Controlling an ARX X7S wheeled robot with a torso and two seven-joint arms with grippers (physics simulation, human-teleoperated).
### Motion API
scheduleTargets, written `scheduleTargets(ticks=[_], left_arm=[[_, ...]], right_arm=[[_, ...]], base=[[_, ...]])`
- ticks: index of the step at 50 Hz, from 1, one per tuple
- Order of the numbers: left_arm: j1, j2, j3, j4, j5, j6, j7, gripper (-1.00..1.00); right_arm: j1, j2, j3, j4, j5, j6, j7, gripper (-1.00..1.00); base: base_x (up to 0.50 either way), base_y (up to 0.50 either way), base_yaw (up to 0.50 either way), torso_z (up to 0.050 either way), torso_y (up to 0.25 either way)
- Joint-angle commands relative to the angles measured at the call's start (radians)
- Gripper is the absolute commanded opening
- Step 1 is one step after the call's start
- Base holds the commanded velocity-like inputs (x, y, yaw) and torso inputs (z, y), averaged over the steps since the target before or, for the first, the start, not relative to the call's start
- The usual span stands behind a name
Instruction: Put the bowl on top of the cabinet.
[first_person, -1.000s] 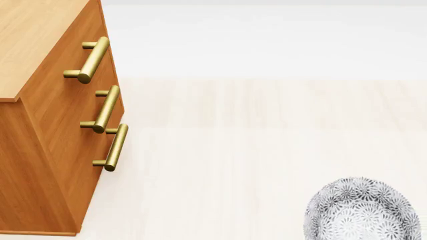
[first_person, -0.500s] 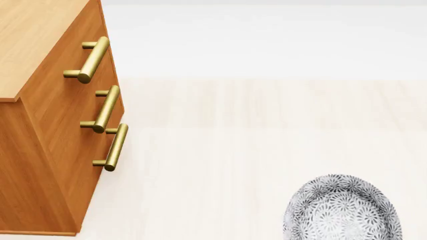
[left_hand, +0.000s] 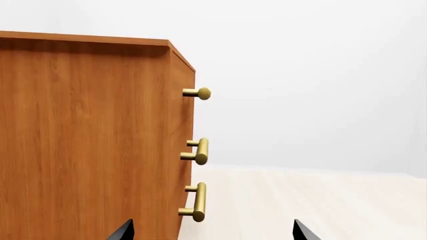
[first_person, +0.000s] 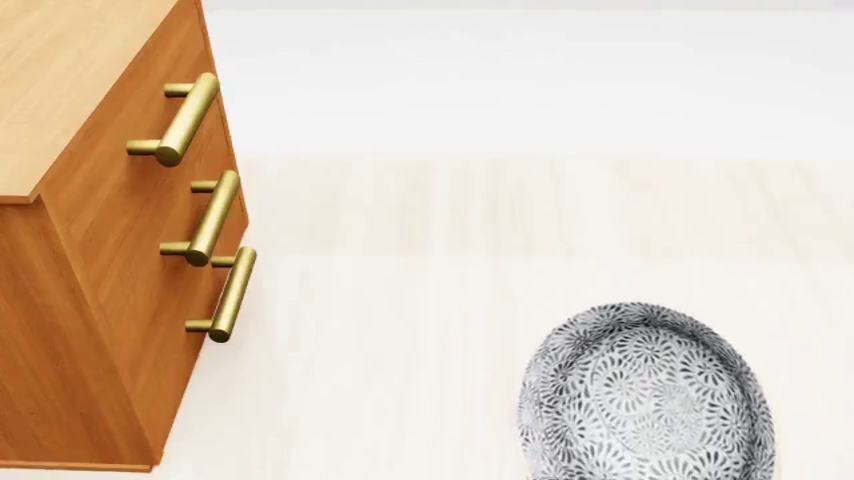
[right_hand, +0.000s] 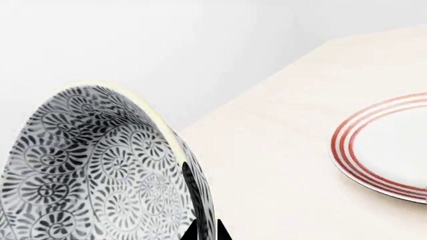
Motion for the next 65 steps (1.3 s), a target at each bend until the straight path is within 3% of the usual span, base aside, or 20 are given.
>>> scheduleTargets(ticks=[1,14,37,55,65], left_arm=[[0.0,-0.003,0.003,0.0,0.0,0.002,-0.003,1.0],[-0.015,-0.003,0.01,-0.015,-0.005,-0.006,-0.001,1.0],[-0.032,-0.01,0.033,-0.019,-0.028,-0.03,0.016,1.0],[-0.026,-0.028,0.077,0.011,0.045,-0.073,0.011,1.0],[-0.025,-0.039,0.086,0.019,0.03,-0.075,0.025,1.0]], right_arm=[[-0.034,-0.006,-0.029,-0.046,-0.143,-0.088,-0.018,-1.0],[-0.038,-0.03,-0.053,-0.033,-0.298,-0.144,0.03,-1.0],[0.155,-0.002,-0.137,-0.028,-0.352,0.106,0.091,-1.0],[0.298,0.008,-0.218,-0.062,-0.419,0.322,0.135,-1.0],[0.414,0.018,-0.263,0.021,-0.376,0.341,0.015,-1.0]], base=[[0.0,0.0,0.0,0.0,0.0],[0.0,0.0,0.0,0.0,0.0],[0.0,0.0,0.0,0.0,0.001],[0.0,0.0,0.0,0.0,0.0],[0.0,0.0,0.0,0.0,0.0]])
